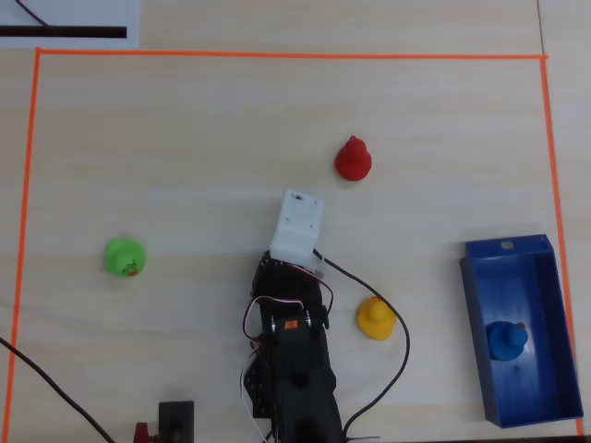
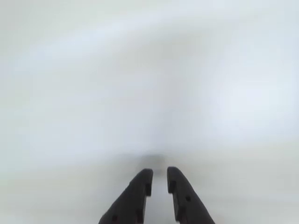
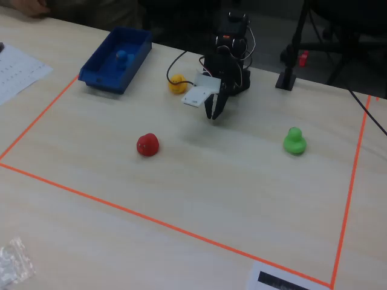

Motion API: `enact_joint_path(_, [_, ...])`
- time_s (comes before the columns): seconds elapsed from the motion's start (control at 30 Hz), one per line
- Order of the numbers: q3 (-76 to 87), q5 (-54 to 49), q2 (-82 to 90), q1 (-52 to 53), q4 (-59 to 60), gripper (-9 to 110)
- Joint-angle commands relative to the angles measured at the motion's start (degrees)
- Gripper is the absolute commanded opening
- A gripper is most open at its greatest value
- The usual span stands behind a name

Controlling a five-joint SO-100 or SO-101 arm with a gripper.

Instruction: Grasp blue duck and put it into box.

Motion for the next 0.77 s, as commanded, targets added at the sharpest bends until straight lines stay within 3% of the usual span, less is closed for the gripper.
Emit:
enact_joint_path(0.0, [-0.35,-4.04,-0.26,0.09,7.12,0])
enact_joint_path(0.73, [-0.26,-4.57,-0.26,1.14,7.21,1])
